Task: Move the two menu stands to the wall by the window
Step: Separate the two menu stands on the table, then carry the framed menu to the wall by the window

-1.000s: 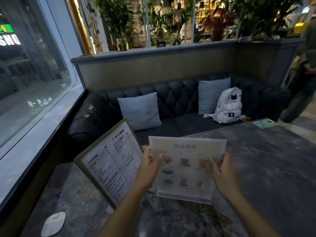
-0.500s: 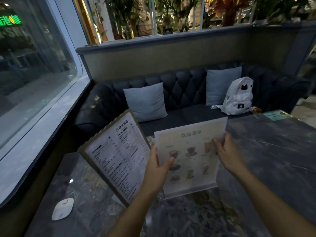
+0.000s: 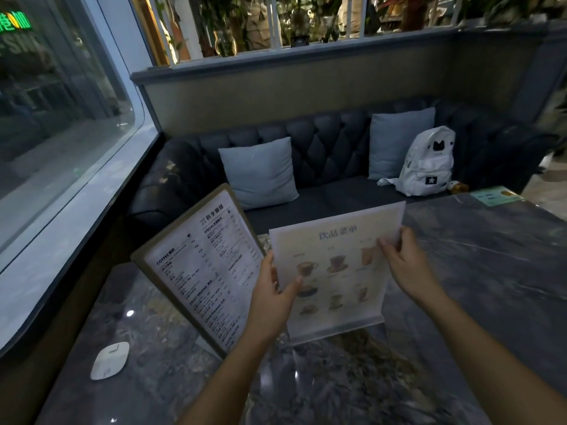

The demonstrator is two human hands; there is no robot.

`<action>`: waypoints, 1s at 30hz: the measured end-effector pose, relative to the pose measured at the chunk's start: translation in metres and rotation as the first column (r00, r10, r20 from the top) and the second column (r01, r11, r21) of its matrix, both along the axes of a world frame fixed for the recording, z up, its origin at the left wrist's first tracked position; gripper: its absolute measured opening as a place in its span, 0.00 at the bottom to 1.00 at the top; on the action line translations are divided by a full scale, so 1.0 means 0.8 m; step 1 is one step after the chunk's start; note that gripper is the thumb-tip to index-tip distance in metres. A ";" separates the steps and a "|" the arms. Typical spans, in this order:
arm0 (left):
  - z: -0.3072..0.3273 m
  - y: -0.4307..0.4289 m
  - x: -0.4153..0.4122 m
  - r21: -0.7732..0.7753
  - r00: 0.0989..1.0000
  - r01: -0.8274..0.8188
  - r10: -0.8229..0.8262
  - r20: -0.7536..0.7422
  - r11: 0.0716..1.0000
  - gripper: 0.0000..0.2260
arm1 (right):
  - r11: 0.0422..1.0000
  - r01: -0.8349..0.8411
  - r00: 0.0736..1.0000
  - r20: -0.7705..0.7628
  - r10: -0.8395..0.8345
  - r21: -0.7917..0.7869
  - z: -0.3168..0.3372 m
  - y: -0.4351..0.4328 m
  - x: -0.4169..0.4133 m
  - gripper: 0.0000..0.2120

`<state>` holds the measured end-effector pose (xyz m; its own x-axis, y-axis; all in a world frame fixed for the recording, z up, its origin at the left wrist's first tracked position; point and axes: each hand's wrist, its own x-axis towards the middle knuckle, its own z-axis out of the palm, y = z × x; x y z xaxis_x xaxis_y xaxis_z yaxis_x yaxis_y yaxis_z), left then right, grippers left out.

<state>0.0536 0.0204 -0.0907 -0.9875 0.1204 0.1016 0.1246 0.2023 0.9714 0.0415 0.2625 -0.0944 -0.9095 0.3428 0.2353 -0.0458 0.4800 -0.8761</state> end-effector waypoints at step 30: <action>0.111 -0.144 0.010 -0.433 0.849 -0.401 0.151 -0.505 0.807 0.18 | 0.700 -0.221 0.898 -0.137 0.417 0.679 0.151 -0.197 -0.038 0.10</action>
<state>0.0618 -0.0951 -0.0020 -0.8524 0.0058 0.5229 0.3573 0.7365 0.5744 0.0112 0.1051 0.0261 -0.8038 -0.2758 0.5272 -0.4796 0.8246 -0.2999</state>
